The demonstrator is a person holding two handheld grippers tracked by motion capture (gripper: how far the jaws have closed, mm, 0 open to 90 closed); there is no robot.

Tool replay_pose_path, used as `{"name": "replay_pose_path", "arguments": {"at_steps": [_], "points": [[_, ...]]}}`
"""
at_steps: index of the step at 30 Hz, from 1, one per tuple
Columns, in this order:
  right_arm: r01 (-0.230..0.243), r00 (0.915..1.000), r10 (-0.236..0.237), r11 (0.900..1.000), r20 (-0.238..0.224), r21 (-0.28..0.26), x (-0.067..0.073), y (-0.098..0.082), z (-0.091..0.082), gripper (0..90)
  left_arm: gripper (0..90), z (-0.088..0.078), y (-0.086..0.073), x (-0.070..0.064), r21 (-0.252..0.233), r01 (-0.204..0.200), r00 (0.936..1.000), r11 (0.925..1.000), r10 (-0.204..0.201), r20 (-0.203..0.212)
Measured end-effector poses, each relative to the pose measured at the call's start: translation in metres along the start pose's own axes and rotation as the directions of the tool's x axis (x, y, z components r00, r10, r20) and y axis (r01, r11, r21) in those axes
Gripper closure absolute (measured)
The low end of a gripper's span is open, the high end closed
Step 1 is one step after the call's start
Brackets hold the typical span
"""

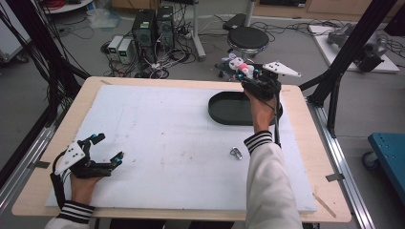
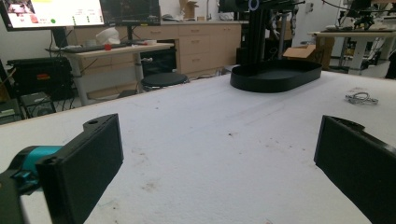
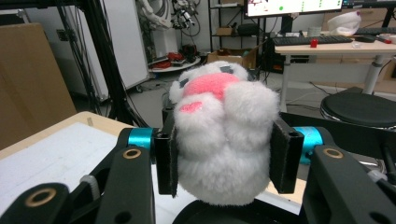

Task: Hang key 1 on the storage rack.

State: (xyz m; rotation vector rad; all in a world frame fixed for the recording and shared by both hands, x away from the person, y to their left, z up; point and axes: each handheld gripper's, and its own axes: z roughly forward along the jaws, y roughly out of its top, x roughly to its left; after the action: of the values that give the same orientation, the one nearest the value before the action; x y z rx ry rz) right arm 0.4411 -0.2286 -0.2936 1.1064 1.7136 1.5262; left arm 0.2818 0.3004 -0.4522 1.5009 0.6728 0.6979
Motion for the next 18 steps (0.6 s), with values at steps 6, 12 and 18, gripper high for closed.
{"name": "replay_pose_path", "arguments": {"at_steps": [6,12,18], "points": [[0.002,1.0000,-0.002,1.000,-0.009,-0.001,0.005,-0.002,0.005,54.4,1.8,0.000,0.000,0.000,0.000,0.000,1.0000,1.0000,0.000,0.000],[0.000,0.9998,0.000,1.000,-0.020,0.004,0.011,-0.004,0.012,54.3,1.8,0.000,0.000,0.000,0.001,0.001,1.0000,1.0000,-0.001,-0.001],[0.013,0.9992,-0.013,1.000,-0.037,0.011,0.020,-0.001,0.019,54.2,1.7,0.000,0.000,0.001,0.001,0.005,1.0000,1.0000,-0.005,-0.005]]}}
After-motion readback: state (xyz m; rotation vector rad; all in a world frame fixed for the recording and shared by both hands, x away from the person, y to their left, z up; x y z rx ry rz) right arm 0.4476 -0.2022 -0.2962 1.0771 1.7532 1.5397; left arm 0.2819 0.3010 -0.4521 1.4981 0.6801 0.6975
